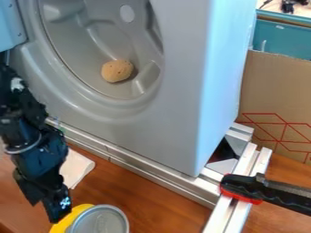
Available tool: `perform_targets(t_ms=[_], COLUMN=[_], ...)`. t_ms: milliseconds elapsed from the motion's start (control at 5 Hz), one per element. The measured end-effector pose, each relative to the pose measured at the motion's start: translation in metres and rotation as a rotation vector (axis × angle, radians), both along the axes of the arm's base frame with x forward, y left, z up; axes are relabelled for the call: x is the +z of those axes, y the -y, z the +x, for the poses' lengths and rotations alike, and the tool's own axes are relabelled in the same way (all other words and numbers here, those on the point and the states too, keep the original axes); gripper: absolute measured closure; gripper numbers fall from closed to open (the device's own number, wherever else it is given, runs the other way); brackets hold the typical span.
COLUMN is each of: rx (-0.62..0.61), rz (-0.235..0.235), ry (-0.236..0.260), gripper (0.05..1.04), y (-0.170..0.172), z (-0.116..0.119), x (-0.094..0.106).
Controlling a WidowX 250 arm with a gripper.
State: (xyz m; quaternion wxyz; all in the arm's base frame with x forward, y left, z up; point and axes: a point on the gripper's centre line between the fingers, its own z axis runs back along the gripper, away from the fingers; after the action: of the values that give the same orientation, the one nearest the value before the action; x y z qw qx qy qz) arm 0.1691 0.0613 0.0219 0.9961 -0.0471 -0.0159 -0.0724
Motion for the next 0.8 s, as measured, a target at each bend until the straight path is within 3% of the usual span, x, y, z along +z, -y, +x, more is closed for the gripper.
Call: perform_targets(t_ms=[400, 800], rx=[-0.070, -0.068], rz=[-0.074, -0.104], ry=[-0.014, -0.045], gripper=[0.083, 0.083], y=[0.005, 0.002], z=[0.007, 0.009], x=[-0.025, -0.047])
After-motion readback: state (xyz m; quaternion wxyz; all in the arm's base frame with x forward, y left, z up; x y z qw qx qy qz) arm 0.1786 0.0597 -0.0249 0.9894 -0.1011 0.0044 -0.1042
